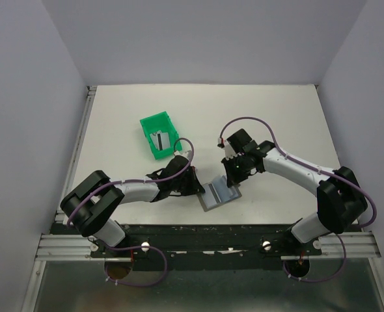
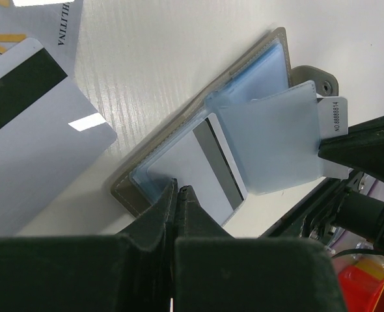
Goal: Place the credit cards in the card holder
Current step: Turn over the card holder at the center of the board.
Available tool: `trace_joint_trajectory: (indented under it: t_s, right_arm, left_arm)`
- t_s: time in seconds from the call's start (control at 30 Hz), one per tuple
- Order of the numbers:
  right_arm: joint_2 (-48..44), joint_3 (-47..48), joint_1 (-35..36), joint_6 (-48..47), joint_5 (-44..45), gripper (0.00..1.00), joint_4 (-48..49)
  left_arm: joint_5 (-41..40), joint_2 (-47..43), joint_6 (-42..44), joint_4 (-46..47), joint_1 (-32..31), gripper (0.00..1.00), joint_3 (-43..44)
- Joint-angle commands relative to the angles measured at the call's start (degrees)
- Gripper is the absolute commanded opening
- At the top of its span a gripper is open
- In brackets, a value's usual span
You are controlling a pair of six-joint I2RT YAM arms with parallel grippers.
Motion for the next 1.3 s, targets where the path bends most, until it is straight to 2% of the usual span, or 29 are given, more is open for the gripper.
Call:
trace_joint_trajectory:
  t_s: [0.0,0.9,1.27]
  right_arm:
    - [-0.96,-0.56,-0.15,0.96,-3.06,0.00,1.43]
    - [-2.19,-2.06,-0.15,4.65,-13.26,0.00,6.26]
    - [1.32,-3.99,-0.15,7.20,-13.70,0.00,10.13]
  left_arm:
    - [1.30,0.67,-0.02,1.07,-0.43,0.00,-0.76]
    - [0.95,-0.03,-0.11,0.10,-0.43,0.00,-1.02]
    - [-5.90,-9.34,0.94,-10.44,-0.43,0.00,-1.20]
